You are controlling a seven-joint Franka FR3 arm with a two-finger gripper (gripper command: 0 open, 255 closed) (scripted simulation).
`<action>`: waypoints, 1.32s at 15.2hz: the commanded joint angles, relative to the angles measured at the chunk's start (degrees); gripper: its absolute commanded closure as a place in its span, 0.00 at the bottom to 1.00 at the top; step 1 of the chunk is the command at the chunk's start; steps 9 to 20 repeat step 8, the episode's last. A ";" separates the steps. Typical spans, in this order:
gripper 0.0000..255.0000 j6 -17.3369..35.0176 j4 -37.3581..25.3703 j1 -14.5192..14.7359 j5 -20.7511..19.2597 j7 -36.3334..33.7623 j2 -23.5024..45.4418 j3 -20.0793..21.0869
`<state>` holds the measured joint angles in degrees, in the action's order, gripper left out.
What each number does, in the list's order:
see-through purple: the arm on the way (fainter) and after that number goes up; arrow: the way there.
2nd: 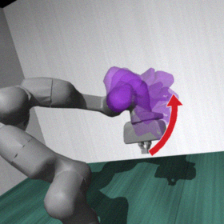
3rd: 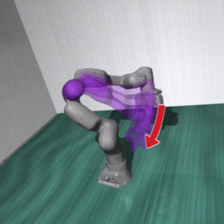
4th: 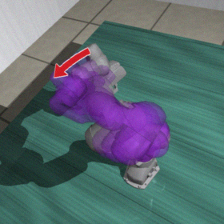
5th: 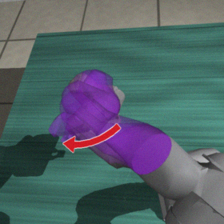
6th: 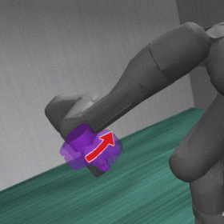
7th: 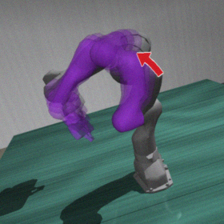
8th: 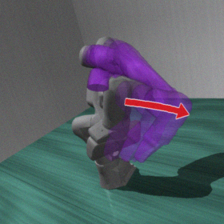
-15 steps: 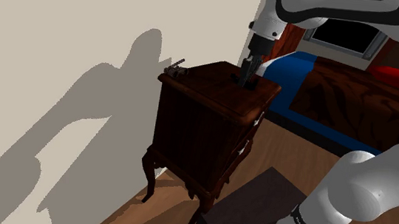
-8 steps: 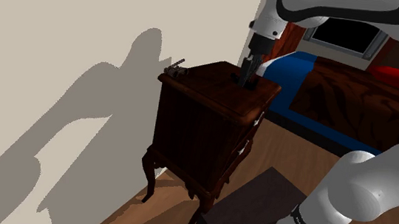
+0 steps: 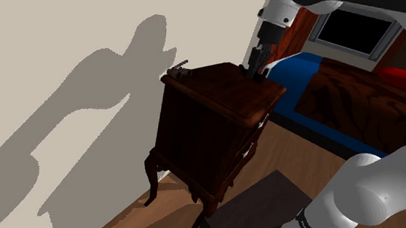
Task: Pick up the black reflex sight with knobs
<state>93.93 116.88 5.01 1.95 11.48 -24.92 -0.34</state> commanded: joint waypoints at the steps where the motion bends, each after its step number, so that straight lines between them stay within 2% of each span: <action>1: 1.00 -1.84 -2.30 -0.01 -0.01 -0.04 0.47 -0.03; 6: 1.00 -5.65 -7.22 0.01 -0.02 -0.15 1.59 -0.05; 20: 1.00 -5.77 -7.38 0.01 -0.02 -0.16 1.62 -0.05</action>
